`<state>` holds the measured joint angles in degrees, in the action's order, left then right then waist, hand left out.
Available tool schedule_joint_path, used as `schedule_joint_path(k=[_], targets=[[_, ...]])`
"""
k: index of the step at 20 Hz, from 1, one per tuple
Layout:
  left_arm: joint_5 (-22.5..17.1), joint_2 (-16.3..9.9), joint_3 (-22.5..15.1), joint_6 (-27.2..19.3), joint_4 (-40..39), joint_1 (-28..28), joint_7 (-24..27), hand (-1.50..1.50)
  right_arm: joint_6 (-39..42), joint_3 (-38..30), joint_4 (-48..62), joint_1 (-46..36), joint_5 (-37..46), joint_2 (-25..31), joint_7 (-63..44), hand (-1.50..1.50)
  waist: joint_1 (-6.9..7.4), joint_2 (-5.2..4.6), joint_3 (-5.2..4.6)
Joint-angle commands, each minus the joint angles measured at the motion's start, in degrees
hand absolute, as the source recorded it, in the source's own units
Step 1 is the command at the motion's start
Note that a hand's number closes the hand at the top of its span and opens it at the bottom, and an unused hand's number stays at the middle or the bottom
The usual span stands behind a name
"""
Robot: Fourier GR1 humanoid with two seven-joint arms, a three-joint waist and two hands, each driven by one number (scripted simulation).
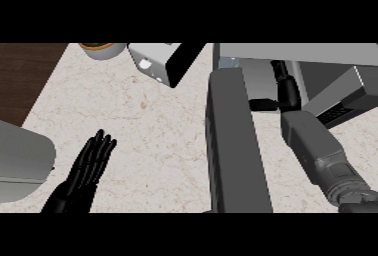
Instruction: Pick up the milk, place it into the microwave and close the microwave
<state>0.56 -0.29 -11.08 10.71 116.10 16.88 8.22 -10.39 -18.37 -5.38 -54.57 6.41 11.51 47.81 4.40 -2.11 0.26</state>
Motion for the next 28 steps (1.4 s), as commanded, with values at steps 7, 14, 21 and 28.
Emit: schedule_joint_path(k=[7,14,21,28], targets=[[0.65,-2.76,-2.32,5.54,-9.25,-7.10,-0.05,-1.50,8.75,-1.34,-1.36,5.92,-2.00,-2.71,5.37,-1.50,-2.75,1.19,-0.14],[7.01,-4.65,-5.59,6.81,-14.84,-6.14,6.52,1.50,12.85,1.36,-5.74,12.99,-0.78,-0.54,8.02,-1.50,-4.12,2.08,-0.26],[11.06,-2.33,-5.94,2.80,-24.53,-15.86,3.30,1.50,15.46,4.48,-16.66,23.88,-1.56,-2.92,8.04,-1.50,-5.91,2.57,-0.36],[12.68,0.24,-15.92,1.21,-32.85,-21.79,-1.27,1.50,19.29,7.28,-31.14,32.27,-2.91,-2.00,3.71,-1.50,-6.87,2.76,-0.43]])
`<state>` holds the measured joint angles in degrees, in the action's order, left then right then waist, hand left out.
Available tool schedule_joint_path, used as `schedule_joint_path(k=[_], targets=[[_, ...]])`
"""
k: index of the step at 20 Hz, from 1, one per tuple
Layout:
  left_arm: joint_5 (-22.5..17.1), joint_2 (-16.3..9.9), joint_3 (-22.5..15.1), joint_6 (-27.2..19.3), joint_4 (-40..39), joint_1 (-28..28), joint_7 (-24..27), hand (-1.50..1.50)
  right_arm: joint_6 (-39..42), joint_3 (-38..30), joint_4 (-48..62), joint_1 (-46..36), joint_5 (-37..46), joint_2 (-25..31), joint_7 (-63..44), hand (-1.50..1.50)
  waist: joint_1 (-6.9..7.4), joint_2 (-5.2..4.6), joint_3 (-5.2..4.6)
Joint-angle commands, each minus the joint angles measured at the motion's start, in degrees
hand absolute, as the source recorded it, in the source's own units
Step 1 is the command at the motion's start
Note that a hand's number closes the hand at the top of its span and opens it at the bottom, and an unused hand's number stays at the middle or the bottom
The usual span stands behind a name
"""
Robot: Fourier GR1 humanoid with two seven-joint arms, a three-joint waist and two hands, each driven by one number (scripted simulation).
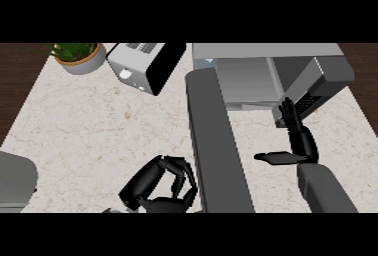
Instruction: Pick up the milk, place it into the microwave and close the microwave
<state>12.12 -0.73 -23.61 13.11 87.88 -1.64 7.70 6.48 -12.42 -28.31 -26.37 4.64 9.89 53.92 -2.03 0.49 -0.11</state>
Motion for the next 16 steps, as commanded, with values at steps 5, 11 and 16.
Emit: schedule_joint_path(k=[5,11,16], targets=[[-4.73,0.71,-7.14,-2.86,-12.17,-7.39,1.56,1.50,4.30,3.10,-23.23,16.57,-3.08,-0.05,-5.18,-1.50,-0.35,-0.06,-0.04],[-4.66,0.71,-20.96,-12.89,-19.79,-11.51,4.49,1.50,6.94,2.54,-39.53,24.72,-6.89,2.50,-12.21,-1.50,-1.14,-0.15,-0.08],[-14.53,0.71,-28.03,-24.68,-26.34,-20.34,5.06,1.50,12.03,2.15,-48.86,29.26,-11.19,4.35,-15.96,-1.50,-2.61,-0.59,-0.11]])
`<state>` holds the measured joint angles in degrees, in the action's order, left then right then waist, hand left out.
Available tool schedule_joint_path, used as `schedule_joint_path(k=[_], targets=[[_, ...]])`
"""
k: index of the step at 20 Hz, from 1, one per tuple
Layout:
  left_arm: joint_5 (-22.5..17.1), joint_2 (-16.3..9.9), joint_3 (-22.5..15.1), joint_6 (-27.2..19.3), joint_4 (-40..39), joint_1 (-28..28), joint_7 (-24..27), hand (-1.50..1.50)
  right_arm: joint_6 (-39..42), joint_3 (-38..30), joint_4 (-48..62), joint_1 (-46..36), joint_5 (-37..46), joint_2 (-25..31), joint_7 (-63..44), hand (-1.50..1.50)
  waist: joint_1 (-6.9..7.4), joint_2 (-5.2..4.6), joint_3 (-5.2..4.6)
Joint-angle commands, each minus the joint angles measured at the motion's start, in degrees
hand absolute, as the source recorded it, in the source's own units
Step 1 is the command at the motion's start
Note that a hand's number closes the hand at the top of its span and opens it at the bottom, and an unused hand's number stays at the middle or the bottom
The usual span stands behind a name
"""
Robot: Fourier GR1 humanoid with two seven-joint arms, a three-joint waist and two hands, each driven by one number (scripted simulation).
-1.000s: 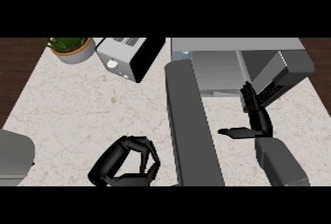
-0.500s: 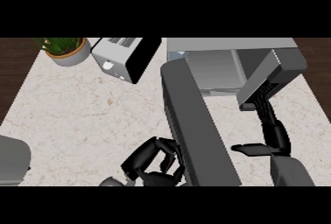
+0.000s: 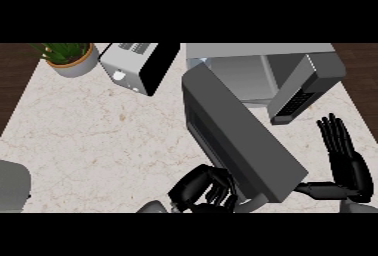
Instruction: Pick up the milk, place it into the microwave and close the microwave
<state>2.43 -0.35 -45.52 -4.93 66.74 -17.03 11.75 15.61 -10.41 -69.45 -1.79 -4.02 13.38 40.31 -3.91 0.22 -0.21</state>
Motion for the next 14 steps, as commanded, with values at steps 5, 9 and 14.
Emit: schedule_joint_path(k=[5,9,14], targets=[[-13.07,0.31,-10.54,-16.47,-4.15,-8.03,-0.03,1.50,7.11,-0.28,-11.96,1.87,-7.48,2.68,-7.89,-1.50,-2.90,-0.78,-0.13],[-17.93,0.30,-9.35,-21.35,-4.54,-12.87,1.33,1.50,10.86,-1.09,-15.39,3.65,-10.31,5.56,-9.48,-1.50,-4.27,-0.98,-0.16],[-23.18,0.32,-9.13,-26.46,-5.53,-17.84,3.53,1.50,13.59,1.28,-18.76,2.81,-11.86,5.72,-11.50,-1.50,-5.64,-1.40,-0.16]])
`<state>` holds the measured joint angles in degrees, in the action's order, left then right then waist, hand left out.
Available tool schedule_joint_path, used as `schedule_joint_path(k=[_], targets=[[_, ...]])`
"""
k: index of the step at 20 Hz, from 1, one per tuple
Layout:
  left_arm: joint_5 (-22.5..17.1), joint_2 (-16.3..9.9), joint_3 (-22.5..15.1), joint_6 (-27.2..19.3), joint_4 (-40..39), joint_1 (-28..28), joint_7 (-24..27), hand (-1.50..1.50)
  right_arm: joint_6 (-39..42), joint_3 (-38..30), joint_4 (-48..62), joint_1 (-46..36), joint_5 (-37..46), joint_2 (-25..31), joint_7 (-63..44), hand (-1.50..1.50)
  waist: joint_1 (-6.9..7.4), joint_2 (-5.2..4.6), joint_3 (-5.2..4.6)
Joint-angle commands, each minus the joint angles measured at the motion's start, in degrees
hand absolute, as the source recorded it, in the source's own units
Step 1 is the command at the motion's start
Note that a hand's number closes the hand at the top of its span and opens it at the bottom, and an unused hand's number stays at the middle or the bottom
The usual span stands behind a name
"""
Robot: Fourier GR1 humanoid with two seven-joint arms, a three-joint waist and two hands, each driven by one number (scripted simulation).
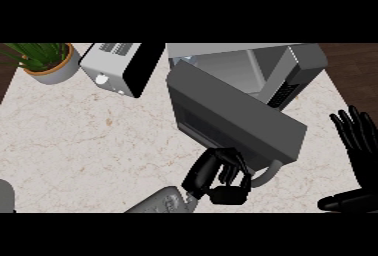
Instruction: Pick up the milk, place it into the microwave and close the microwave
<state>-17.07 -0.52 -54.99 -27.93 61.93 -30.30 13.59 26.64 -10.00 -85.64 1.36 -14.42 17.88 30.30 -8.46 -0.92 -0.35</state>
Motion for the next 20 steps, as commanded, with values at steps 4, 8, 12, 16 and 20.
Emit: schedule_joint_path(k=[4,8,12,16,20], targets=[[-7.28,0.50,0.37,-6.43,-1.48,-7.67,2.85,1.50,5.69,2.19,-4.51,-1.25,-3.73,2.33,-3.30,-1.50,-3.20,-0.76,-0.04],[-11.06,0.50,2.79,-7.19,-5.01,-11.97,2.29,1.50,7.30,1.25,-6.39,-3.32,-6.36,4.81,-5.59,-1.50,-4.97,-1.33,-0.06],[-14.61,0.51,5.27,-8.90,-7.87,-15.86,1.96,1.50,8.16,1.79,-7.69,-3.46,-8.43,4.99,-7.23,-1.50,-6.53,-1.74,-0.01],[-18.21,0.51,8.37,-9.39,-10.73,-19.58,1.60,1.50,8.37,1.38,-8.07,-4.46,-11.15,5.00,-8.42,-1.50,-7.62,-2.40,0.00],[-22.27,0.52,12.07,-10.50,-10.25,-20.13,6.22,1.50,9.11,1.97,-8.77,-4.42,-13.34,5.22,-10.05,-1.50,-8.74,-2.96,-0.24]])
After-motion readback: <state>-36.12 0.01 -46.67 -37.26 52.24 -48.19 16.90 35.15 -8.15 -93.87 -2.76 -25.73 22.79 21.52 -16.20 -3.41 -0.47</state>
